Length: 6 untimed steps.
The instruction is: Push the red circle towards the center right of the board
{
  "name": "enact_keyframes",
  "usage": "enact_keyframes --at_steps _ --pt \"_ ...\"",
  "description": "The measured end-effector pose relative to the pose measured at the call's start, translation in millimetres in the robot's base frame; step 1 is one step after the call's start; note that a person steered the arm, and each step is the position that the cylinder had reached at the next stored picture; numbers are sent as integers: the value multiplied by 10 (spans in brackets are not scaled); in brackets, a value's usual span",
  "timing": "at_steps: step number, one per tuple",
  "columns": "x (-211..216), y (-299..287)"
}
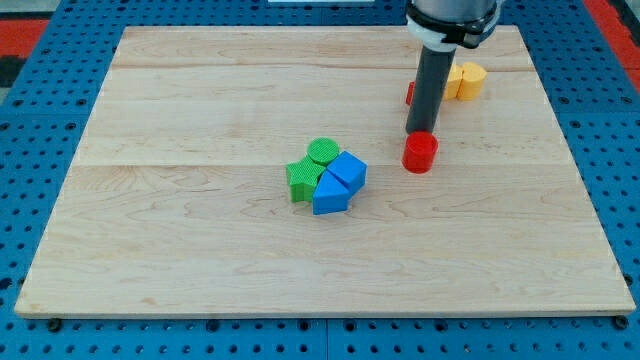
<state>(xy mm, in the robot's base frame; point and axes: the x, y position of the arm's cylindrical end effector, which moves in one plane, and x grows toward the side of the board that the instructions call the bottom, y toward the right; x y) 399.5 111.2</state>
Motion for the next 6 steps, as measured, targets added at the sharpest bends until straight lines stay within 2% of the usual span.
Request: enact_keyframes --at_steps 2,4,6 --pt "273 -401" --pt "495 167" --pt "218 240"
